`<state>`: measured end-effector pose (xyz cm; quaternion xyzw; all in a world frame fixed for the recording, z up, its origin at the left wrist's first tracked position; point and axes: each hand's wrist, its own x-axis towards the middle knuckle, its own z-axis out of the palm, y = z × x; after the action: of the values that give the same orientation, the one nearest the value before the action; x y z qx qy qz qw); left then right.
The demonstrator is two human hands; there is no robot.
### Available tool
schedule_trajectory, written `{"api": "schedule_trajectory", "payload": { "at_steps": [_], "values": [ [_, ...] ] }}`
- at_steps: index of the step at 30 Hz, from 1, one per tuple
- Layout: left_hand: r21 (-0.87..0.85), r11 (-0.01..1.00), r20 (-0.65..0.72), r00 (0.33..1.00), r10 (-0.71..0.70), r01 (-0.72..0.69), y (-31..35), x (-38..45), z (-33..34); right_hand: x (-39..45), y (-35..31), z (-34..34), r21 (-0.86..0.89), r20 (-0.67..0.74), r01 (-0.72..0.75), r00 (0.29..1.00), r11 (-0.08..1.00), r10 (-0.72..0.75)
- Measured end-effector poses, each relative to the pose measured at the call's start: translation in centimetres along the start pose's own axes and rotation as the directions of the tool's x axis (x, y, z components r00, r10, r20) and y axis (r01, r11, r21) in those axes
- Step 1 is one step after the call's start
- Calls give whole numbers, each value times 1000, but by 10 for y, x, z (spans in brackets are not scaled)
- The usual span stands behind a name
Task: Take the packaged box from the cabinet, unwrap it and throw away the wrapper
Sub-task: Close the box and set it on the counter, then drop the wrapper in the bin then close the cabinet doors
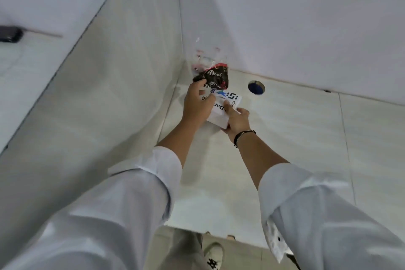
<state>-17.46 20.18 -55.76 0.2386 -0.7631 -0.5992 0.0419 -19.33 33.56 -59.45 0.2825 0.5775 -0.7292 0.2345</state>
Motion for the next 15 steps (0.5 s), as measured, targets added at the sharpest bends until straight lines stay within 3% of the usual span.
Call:
{"api": "schedule_trajectory", "payload": {
  "at_steps": [6, 9, 12, 15],
  "values": [
    [-150, 986, -79, 994, -79, 67, 4, 50, -3, 77, -31, 67, -306, -47, 62, 996, 950, -80],
    [-183, 980, -103, 990, -93, 73, 0, 54, -3, 99, -41, 79, -515, -86, 72, 987, 854, -135],
    [-213, 972, -79, 990, -118, 98, -11, 43, -5, 89, -52, 72, -407, -127, 103, 978, 907, -168],
    [-249, 962, -36, 992, -124, 112, -18, 14, -6, 50, -55, 47, -134, -30, 91, 995, 987, -96]
  ]
}}
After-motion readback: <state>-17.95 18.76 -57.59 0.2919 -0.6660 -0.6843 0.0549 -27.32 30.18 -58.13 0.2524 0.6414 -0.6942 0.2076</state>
